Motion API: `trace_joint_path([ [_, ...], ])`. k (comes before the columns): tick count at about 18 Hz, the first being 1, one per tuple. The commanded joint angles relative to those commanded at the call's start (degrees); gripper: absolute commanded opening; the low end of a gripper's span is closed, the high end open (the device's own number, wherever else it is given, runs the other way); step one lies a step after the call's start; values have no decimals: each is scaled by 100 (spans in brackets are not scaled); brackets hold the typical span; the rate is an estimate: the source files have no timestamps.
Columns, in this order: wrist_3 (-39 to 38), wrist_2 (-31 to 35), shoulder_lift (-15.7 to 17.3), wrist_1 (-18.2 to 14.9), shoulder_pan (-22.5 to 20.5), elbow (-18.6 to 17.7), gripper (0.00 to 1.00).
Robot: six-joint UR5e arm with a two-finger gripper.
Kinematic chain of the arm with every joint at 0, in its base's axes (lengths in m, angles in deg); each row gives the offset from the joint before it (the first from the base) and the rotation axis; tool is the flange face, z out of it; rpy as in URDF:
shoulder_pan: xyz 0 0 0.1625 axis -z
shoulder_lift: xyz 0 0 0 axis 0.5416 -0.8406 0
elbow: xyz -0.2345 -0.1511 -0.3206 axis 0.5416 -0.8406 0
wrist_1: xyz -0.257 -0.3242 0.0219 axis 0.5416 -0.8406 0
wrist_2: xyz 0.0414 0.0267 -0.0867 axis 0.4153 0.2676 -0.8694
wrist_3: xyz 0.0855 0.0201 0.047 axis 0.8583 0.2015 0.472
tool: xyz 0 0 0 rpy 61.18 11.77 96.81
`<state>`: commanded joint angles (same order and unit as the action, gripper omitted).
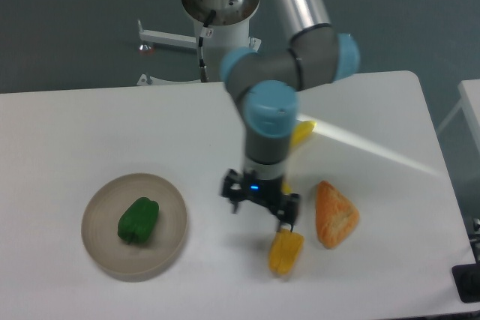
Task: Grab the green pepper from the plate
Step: 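Move the open gripper over the green pepper on the plate, then lower the gripper around the green pepper and close it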
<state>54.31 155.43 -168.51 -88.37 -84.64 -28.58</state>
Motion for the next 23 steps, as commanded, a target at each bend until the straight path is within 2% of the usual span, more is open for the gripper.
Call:
trace_joint_path([
  [2, -178, 0, 18, 203, 211, -176, 100],
  [6, -362, -123, 26, 230, 440, -370, 100],
  [11, -389, -185, 202, 370, 669, -721, 100],
  [17, -503, -176, 123, 625, 792, -801, 100],
  [23, -503, -141, 35, 652, 809, -783, 100],
])
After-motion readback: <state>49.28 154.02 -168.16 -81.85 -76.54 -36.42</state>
